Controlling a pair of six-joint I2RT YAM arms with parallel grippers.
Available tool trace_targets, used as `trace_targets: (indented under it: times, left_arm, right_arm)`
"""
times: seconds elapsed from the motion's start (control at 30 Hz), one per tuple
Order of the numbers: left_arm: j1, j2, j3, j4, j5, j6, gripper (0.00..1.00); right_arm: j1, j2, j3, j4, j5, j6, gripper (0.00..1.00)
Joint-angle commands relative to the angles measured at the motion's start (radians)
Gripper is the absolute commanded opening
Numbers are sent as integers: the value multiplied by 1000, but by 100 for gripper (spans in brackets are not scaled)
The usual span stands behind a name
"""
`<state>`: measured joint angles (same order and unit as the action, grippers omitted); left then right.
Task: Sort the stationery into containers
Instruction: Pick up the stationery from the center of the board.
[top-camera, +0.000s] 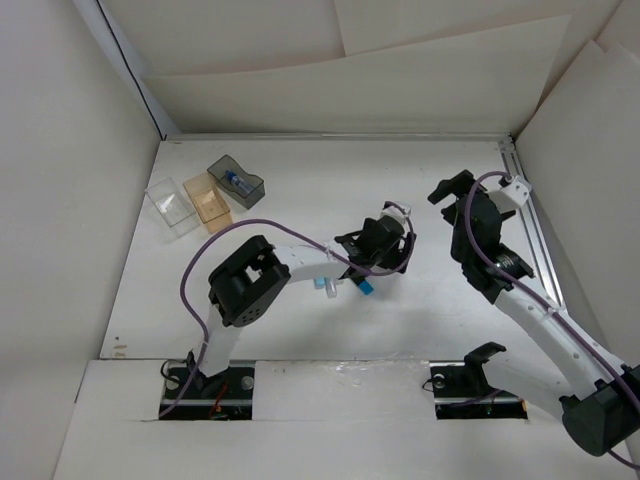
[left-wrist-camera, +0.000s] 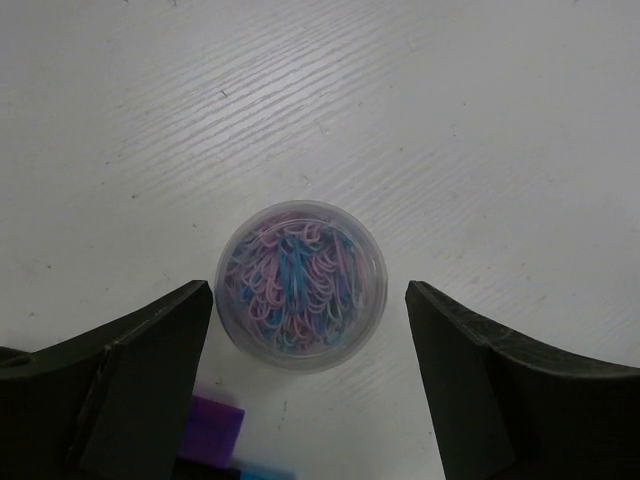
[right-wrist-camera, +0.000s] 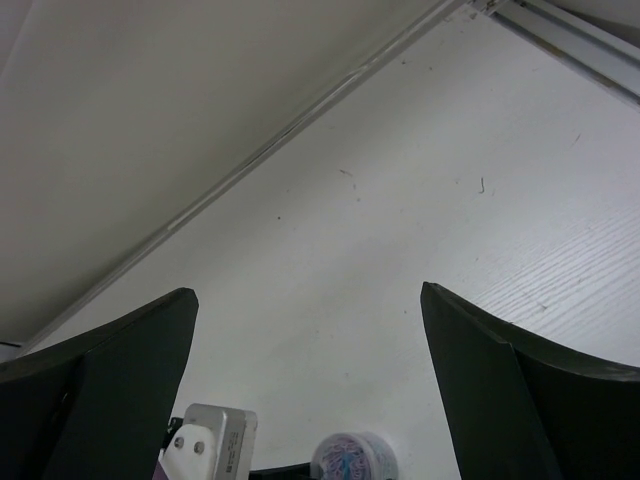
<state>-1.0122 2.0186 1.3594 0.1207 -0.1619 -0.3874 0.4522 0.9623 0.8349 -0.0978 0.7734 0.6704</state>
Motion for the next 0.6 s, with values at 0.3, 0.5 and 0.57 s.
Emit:
trace_targets:
  times: [0.3,0.5,0.57]
  left_arm:
    - [-2,13,93,-9,-136,28,27]
    - [44,-188,31,5,-249,38,25]
    - [142,-296,-17,16,-197,7,25]
  right_arm:
    - [-4,-7,-19,73,-72,-38,100]
    - [-4,-36,-37,73,-59,-38,100]
    - [-4,-36,-37,73,-59,-38,100]
